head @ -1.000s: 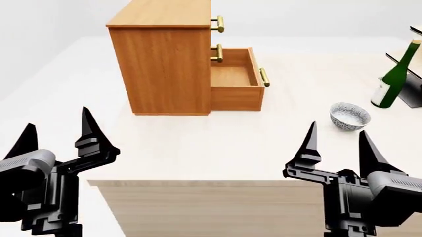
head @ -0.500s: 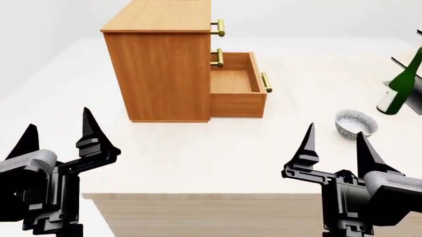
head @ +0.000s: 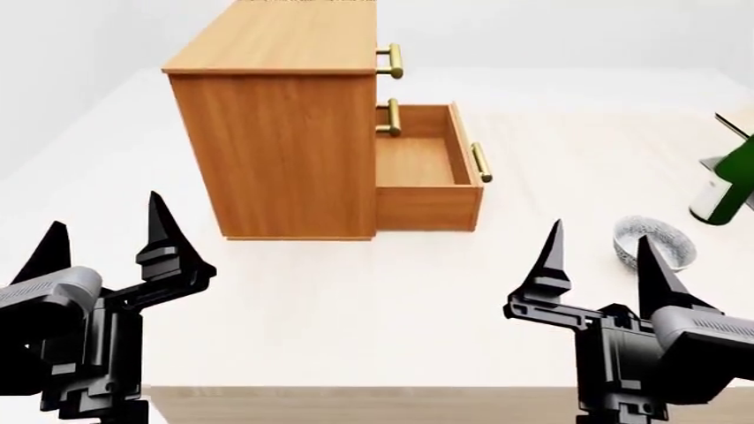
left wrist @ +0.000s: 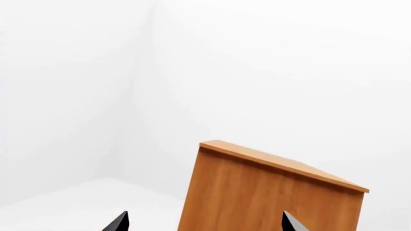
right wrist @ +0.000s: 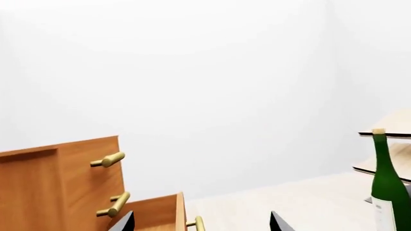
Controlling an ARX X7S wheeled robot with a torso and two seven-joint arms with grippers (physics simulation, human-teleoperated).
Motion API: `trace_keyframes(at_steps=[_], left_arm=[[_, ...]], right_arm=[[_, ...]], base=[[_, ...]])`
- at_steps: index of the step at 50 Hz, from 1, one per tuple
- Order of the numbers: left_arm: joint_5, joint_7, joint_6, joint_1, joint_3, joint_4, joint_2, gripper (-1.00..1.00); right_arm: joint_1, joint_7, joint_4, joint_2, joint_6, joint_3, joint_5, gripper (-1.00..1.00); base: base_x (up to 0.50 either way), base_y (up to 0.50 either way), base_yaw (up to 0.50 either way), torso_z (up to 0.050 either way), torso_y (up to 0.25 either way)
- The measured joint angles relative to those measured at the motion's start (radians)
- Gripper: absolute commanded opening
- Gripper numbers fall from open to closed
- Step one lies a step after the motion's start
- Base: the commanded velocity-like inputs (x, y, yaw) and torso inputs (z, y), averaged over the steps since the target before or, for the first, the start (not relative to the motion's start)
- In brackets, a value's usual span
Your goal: Put the bowl on top of the cabinet.
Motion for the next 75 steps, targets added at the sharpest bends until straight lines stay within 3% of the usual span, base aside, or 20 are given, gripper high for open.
trace_keyframes(at_steps=[75], left_arm=[[-0.026,-0.036,0.021,0.001,0.02,0.002,-0.032,1.0]], right_arm=[[-0.007,0.035,0.011,0.029,-0.033,-0.007,0.038,1.0]], base=[[0.18,0.0,0.0,0.0,0.0]])
